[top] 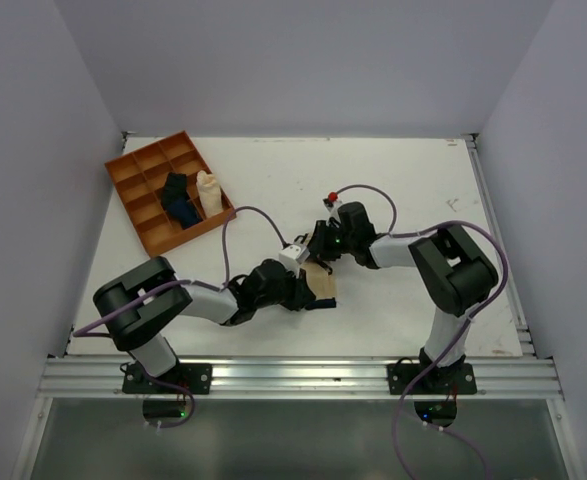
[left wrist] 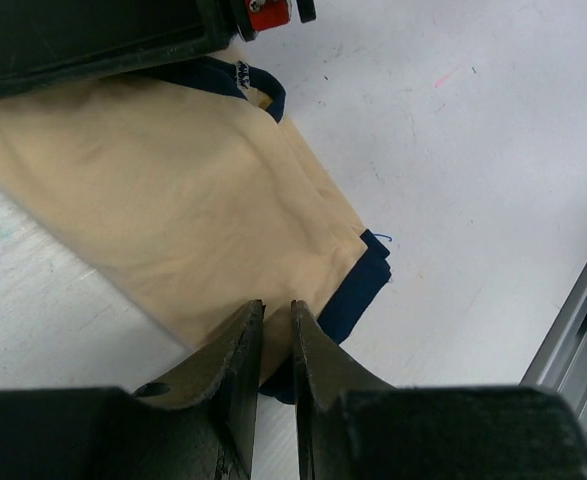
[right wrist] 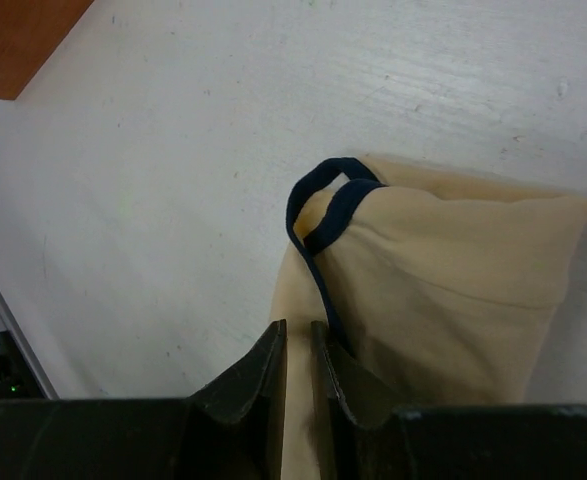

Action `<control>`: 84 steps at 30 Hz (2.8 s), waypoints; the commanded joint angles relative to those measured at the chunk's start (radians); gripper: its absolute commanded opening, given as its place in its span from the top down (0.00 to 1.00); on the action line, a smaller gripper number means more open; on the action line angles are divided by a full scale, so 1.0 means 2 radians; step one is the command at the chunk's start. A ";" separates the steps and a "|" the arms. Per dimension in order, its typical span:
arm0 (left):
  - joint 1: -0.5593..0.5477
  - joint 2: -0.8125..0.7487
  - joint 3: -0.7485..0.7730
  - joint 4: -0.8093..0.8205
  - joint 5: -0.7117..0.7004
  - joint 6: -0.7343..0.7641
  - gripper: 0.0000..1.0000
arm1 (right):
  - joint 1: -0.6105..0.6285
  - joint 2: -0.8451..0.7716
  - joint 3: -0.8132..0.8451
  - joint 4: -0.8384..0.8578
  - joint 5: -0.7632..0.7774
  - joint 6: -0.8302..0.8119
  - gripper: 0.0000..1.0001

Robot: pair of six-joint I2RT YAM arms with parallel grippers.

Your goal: Roll the underwear

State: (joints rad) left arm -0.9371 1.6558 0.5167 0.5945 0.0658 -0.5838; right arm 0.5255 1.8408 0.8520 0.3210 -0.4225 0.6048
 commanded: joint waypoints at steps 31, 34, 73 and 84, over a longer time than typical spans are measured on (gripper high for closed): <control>-0.025 0.012 0.007 -0.046 -0.047 0.012 0.78 | -0.057 0.050 0.057 0.021 -0.086 0.001 0.78; -0.025 0.013 0.009 -0.049 -0.048 0.012 0.79 | -0.059 0.055 0.069 0.010 -0.085 -0.003 0.78; 0.050 -0.182 0.012 -0.201 -0.028 -0.035 0.46 | 0.013 -0.283 -0.099 -0.243 0.164 0.043 0.38; 0.074 -0.142 -0.030 -0.099 0.056 -0.061 0.45 | 0.075 -0.293 -0.159 -0.204 0.210 0.137 0.34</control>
State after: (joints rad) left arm -0.7921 1.3510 0.4747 0.2657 0.1081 -0.6815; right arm 0.6598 1.2629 0.5488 -0.1467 -0.0574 0.7998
